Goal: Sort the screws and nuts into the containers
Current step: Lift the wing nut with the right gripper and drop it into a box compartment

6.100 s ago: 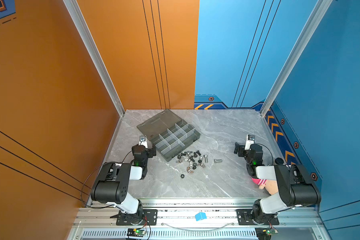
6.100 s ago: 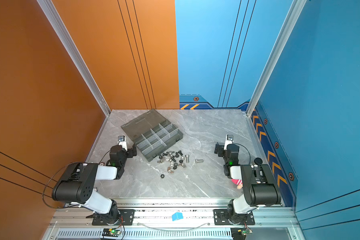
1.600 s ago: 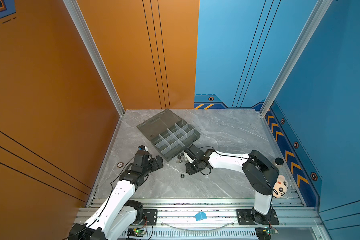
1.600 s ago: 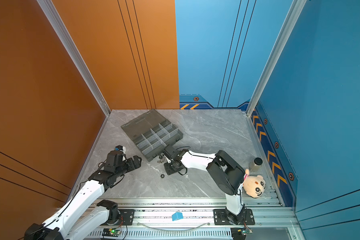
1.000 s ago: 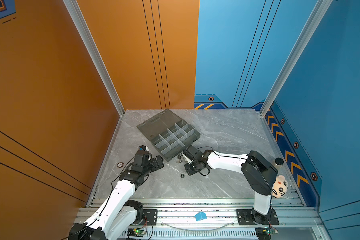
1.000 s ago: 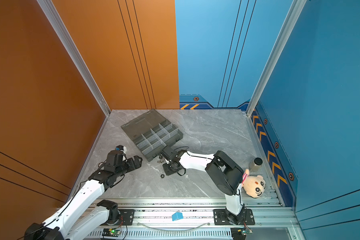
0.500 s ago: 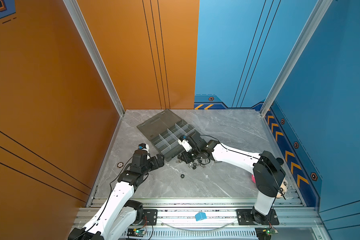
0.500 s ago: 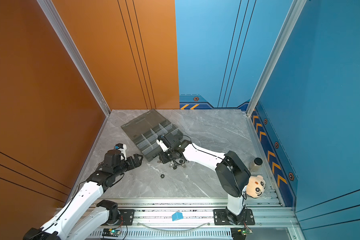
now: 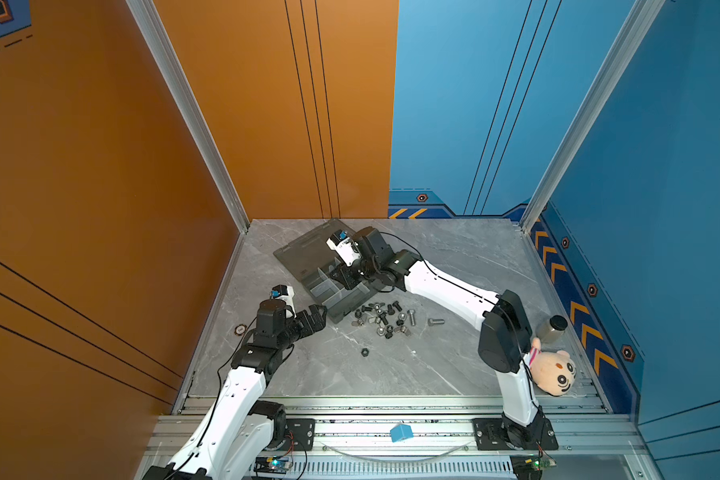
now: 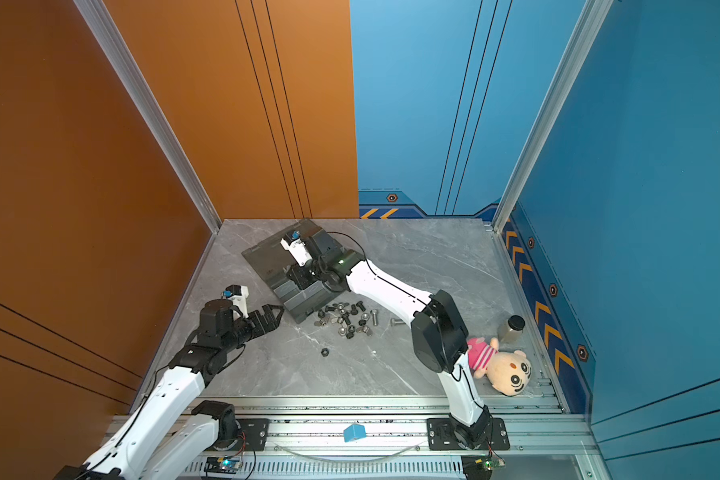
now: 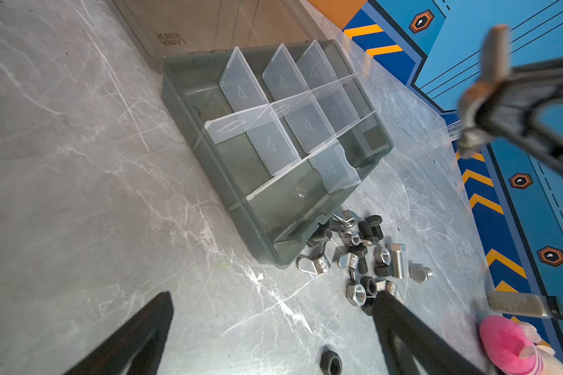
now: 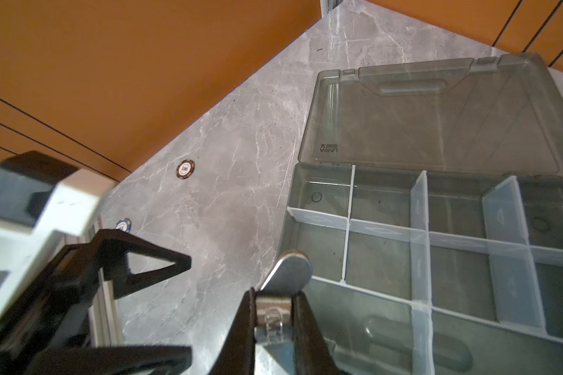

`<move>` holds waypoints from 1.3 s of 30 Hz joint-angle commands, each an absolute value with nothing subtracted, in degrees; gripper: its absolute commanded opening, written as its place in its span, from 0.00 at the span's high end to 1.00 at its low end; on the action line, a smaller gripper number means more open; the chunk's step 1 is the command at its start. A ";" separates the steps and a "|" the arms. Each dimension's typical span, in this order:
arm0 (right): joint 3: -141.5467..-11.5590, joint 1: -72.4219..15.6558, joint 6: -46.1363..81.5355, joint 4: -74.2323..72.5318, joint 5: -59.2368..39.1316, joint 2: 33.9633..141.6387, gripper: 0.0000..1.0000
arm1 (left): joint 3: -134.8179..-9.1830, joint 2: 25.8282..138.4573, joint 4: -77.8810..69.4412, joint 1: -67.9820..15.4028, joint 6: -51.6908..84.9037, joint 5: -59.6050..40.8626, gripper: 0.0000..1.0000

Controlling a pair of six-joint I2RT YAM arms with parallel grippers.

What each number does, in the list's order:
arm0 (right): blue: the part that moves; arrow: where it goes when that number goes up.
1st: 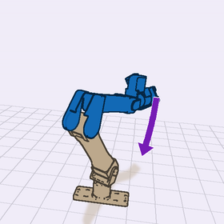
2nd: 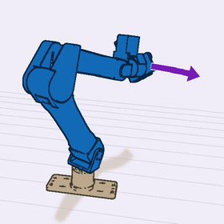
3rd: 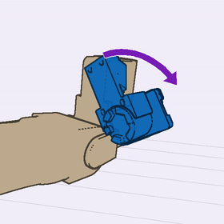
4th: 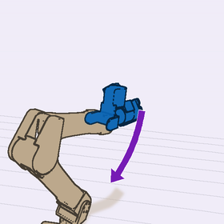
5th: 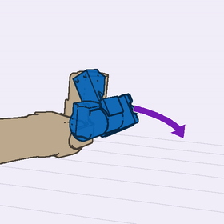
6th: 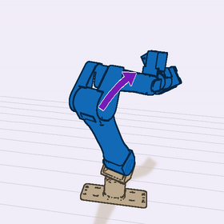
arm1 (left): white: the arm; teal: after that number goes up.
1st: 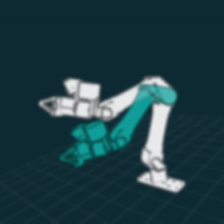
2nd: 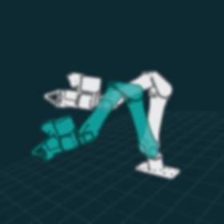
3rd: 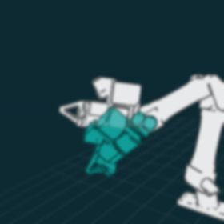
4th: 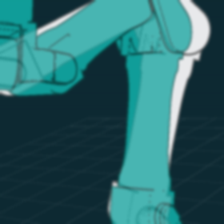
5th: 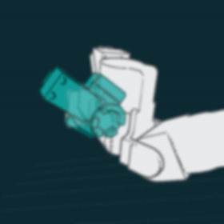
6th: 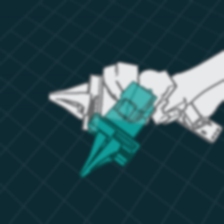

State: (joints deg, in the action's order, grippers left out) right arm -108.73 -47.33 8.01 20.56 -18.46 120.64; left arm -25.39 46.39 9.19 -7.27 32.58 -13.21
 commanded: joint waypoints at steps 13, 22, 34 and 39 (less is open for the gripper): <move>-116.10 -48.21 9.13 9.96 -18.88 133.87 0.98 | -23.91 45.03 8.12 -5.16 33.93 -17.31 0.03; -115.93 -48.37 9.58 8.28 -17.76 136.74 0.96 | -23.67 45.23 7.73 -4.35 33.87 -17.81 0.02; -115.23 -48.13 9.55 8.35 -16.97 136.97 0.74 | -23.60 45.29 7.94 -3.71 33.95 -18.18 0.02; -114.55 -47.76 9.99 8.07 -17.64 136.38 0.66 | -23.48 45.26 7.87 -3.59 34.12 -18.38 0.02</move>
State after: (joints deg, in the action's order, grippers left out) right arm -114.30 -48.29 9.28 9.37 -17.85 136.64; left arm -24.38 45.69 8.34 -4.12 33.98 -16.86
